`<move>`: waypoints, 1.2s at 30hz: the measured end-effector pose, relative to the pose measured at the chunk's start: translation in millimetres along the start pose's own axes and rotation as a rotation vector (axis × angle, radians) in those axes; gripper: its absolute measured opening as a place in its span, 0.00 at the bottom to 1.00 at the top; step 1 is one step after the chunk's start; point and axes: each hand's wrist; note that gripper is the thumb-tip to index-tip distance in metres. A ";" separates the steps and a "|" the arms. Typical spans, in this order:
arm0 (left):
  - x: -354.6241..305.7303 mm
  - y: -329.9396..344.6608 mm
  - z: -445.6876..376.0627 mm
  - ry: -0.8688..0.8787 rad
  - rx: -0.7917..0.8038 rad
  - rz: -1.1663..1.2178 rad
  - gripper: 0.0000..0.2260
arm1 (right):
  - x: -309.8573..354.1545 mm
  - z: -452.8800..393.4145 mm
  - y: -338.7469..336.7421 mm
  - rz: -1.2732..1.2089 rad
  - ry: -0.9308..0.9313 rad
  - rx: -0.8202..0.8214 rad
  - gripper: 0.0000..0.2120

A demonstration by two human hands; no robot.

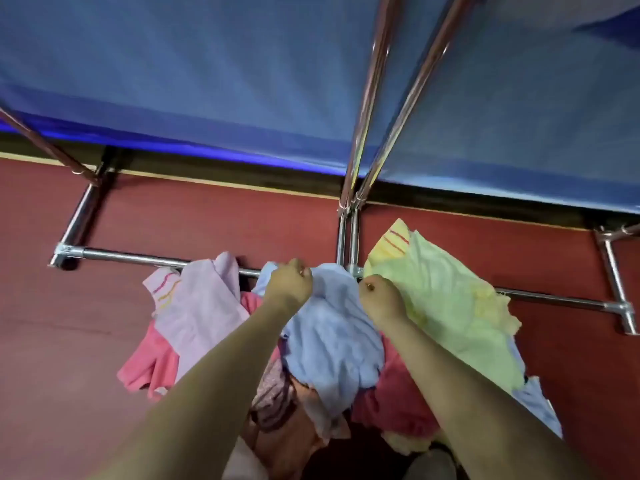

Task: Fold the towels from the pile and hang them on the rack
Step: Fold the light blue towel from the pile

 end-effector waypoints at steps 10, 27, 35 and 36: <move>38.8 59.6 -59.4 -0.021 0.223 0.000 0.27 | 0.2 -74.0 69.7 -0.066 0.056 -0.017 0.15; 26.4 41.2 -30.3 0.031 0.109 0.194 0.12 | 13.3 -55.9 30.7 0.066 -0.181 0.064 0.05; -50.0 -45.3 37.6 -0.004 0.050 0.545 0.06 | 59.9 24.0 -41.6 -0.094 -0.195 0.139 0.12; -59.1 -58.6 51.4 0.019 0.039 0.545 0.08 | 68.3 41.1 -54.8 -0.096 -0.216 0.135 0.13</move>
Point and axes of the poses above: each hand's wrist, its own z-axis away from the middle knuckle, its own y-axis out of the palm, x = y × z, and after that the axes turned 7 degrees about y, right-handed
